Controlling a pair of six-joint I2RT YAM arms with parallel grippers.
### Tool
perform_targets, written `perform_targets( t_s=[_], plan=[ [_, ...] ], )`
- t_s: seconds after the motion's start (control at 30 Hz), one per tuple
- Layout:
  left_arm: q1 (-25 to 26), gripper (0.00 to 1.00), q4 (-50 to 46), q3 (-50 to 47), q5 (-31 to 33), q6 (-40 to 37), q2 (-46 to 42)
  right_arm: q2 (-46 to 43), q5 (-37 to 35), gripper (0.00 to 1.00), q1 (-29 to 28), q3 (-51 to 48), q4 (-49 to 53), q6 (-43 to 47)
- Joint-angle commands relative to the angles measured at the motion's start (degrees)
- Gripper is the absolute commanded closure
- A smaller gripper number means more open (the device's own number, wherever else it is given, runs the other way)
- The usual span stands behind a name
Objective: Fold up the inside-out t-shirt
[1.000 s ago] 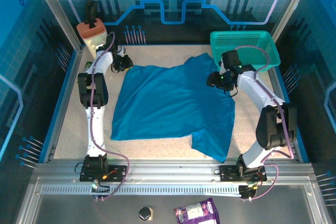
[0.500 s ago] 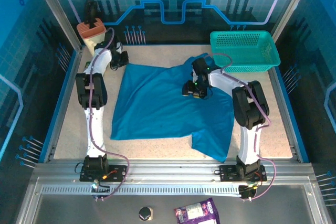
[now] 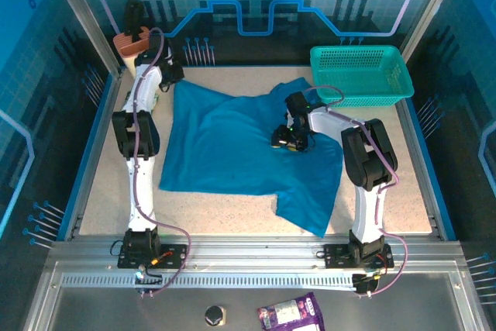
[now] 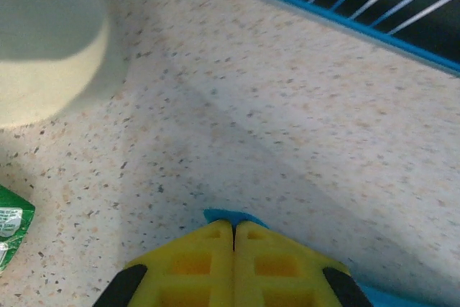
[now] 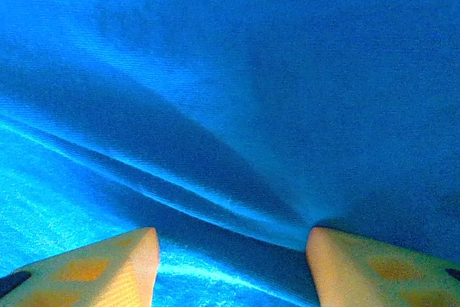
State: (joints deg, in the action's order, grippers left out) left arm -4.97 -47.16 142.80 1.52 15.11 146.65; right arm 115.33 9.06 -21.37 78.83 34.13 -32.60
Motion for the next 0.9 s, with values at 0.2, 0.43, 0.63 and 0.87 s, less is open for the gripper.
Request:
perform_targets(
  t_s=[0.2,0.43,0.63,0.87],
  plan=[
    [-4.6,0.97,-1.8,2.6,3.3,6.0,5.0,0.9,-1.4,0.40,0.0,-2.8,4.4,-0.1],
    [-4.9,0.75,-2.1,4.8,-2.4,7.2,4.4,-0.8,2.1,0.40,-0.8,-1.0,1.7,0.0],
    [-1.9,0.68,-2.6,-2.2,-4.7,6.7,-7.6,-2.6,3.6,0.40,0.1,7.7,-0.3,0.3],
    [4.2,0.69,0.1,-30.8,-3.8,7.4,-28.6,4.6,4.7,0.40,5.8,22.0,-0.7,0.7]
  ],
)
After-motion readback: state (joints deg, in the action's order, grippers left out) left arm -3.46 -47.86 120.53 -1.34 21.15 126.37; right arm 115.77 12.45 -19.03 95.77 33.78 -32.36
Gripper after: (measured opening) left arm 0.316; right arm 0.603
